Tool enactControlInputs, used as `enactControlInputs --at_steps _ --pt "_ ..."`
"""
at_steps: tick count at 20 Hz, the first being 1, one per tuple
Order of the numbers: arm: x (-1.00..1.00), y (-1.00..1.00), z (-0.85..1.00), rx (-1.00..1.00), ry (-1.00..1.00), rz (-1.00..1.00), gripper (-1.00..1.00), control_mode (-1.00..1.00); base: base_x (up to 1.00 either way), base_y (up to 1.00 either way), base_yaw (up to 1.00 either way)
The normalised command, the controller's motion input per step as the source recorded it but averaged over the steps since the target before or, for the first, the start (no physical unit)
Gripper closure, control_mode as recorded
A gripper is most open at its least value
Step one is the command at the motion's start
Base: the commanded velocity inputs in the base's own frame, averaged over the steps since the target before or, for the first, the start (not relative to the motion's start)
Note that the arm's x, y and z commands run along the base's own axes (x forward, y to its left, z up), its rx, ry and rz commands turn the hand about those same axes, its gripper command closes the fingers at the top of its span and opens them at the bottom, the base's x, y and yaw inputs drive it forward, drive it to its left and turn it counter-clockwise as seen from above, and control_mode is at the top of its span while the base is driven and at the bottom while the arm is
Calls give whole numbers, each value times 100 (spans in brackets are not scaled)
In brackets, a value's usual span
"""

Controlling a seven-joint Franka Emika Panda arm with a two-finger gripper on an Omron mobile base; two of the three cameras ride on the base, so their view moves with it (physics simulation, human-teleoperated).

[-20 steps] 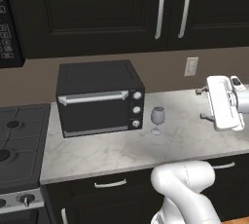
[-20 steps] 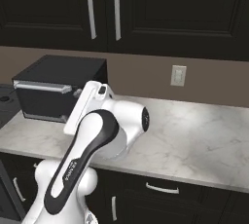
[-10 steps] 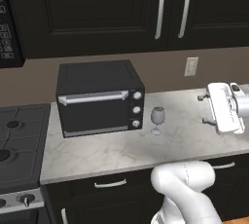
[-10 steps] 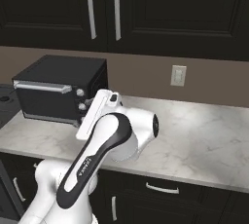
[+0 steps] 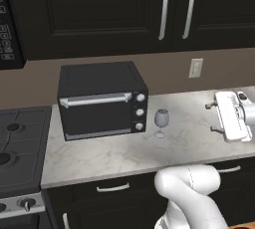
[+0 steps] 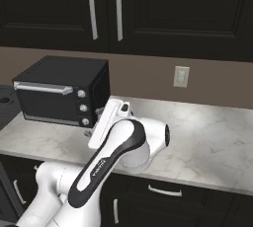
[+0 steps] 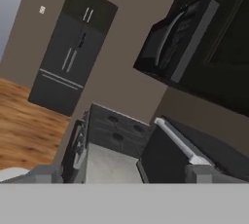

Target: Retrieve the wine glasses from the counter and place one next to each plate.

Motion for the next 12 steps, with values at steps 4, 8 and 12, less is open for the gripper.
enactControlInputs --at_steps 4,8,12 --pt "16 -6 -31 0 4 0 -100 -100 0 0 0" --pt "28 0 -35 0 7 0 -100 -100 0 0 0" --pt "45 0 -45 -1 2 0 -100 -100 0 0 0"
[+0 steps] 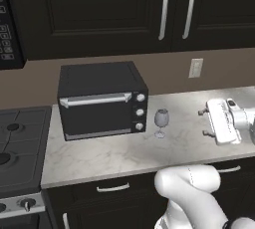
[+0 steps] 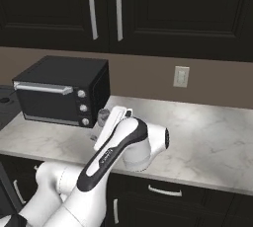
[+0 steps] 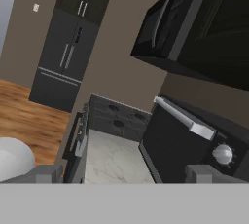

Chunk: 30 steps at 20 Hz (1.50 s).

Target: Retrieve the wine glasses from the counter and place one next to each plate.

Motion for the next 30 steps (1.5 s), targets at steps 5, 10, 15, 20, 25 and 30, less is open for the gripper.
enactControlInputs --at_steps 5,10,15,20,25,30 --pt "41 0 -39 0 2 0 -100 -100 0 0 0" --pt "36 0 -33 0 2 0 -100 -100 0 0 0" --pt "29 -6 -13 0 2 0 -100 -100 0 0 0" --pt "31 0 -10 0 5 0 -100 -100 0 0 0" --pt "24 0 -20 0 7 0 -100 -100 0 0 0" --pt "27 0 -20 0 8 0 -100 -100 0 0 0"
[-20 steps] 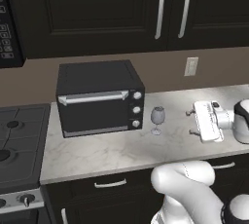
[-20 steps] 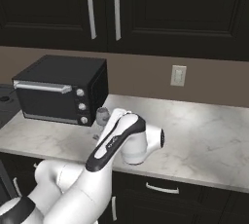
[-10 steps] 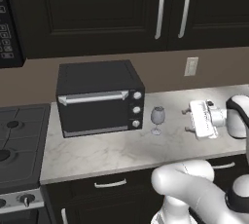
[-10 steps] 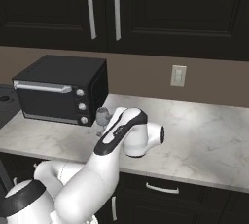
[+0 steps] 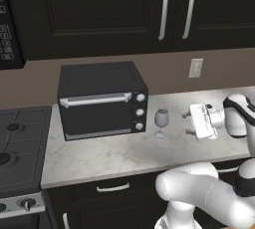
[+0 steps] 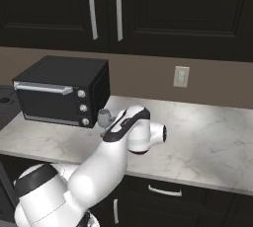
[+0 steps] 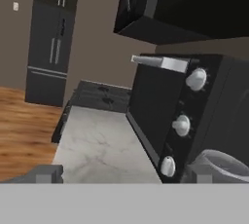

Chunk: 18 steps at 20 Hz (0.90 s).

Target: Retrieve the wine glasses from the counter and place one next to each plate.

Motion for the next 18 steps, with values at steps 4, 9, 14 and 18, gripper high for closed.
enactControlInputs --at_steps 4,9,14,18 --pt "28 0 -19 0 8 0 -100 -100 0 0 0" --pt "30 0 -22 0 4 0 -100 -100 0 0 0" --pt "36 -1 -17 0 0 0 -100 -100 0 0 0" --pt "41 -3 -17 0 0 0 -100 -100 0 0 0"
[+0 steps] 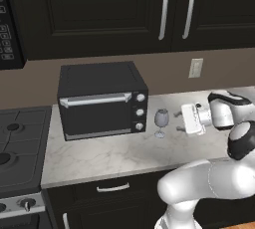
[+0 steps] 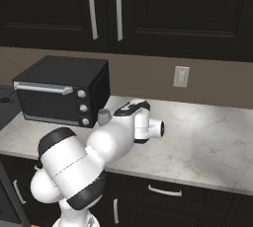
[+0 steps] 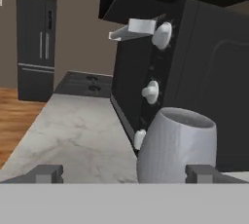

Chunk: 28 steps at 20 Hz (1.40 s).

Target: Retrieve the wine glasses from the counter and place one next to each plate.

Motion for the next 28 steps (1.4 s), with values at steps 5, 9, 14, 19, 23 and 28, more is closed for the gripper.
enactControlInputs --at_steps 5,9,14,19,23,28 --pt "37 -1 -20 0 1 0 -100 -100 0 0 0" --pt "25 -6 -22 0 3 0 -100 -100 0 0 0" --pt "12 -22 -19 0 2 5 -100 -100 0 0 0" --pt "-1 -9 -3 0 0 7 -100 -100 0 0 0" --pt "-2 0 -5 0 1 5 -100 -100 0 0 0" --pt "-6 8 -6 0 0 2 -100 -100 0 0 0"
